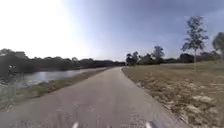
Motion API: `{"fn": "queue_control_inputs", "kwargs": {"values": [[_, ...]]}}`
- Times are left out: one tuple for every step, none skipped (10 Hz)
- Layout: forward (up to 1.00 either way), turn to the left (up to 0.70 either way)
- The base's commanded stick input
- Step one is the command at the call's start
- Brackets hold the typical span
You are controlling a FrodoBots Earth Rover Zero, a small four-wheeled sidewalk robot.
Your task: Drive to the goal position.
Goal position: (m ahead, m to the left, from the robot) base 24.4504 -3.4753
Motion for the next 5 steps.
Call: {"fn": "queue_control_inputs", "kwargs": {"values": [[1.0, 0.02], [1.0, 0.02], [1.0, 0.02], [1.0, 0.02], [1.0, 0.02]]}}
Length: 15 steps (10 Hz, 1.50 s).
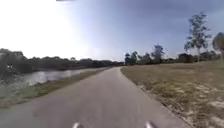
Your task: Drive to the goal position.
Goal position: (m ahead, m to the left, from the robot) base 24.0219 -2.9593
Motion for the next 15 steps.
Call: {"fn": "queue_control_inputs", "kwargs": {"values": [[1.0, 0.02], [1.0, 0.02], [1.0, 0.02], [1.0, 0.02], [1.0, 0.02], [1.0, 0.02], [1.0, 0.02], [1.0, 0.02], [1.0, 0.02], [1.0, 0.02], [1.0, 0.02], [1.0, 0.02], [1.0, 0.02], [1.0, 0.02], [1.0, 0.02]]}}
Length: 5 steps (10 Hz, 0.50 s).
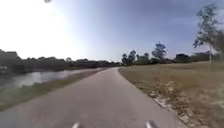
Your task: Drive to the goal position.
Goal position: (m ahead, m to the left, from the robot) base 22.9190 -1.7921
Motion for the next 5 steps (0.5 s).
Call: {"fn": "queue_control_inputs", "kwargs": {"values": [[1.0, 0.03], [1.0, 0.02], [1.0, 0.02], [1.0, 0.02], [1.0, 0.02]]}}
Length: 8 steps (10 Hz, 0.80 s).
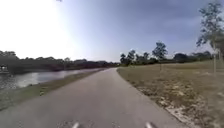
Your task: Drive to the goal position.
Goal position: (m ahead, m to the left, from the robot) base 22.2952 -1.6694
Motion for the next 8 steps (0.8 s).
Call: {"fn": "queue_control_inputs", "kwargs": {"values": [[1.0, 0.02], [1.0, 0.02], [1.0, 0.02], [1.0, 0.02], [1.0, 0.02], [1.0, 0.02], [1.0, 0.02], [1.0, 0.02]]}}
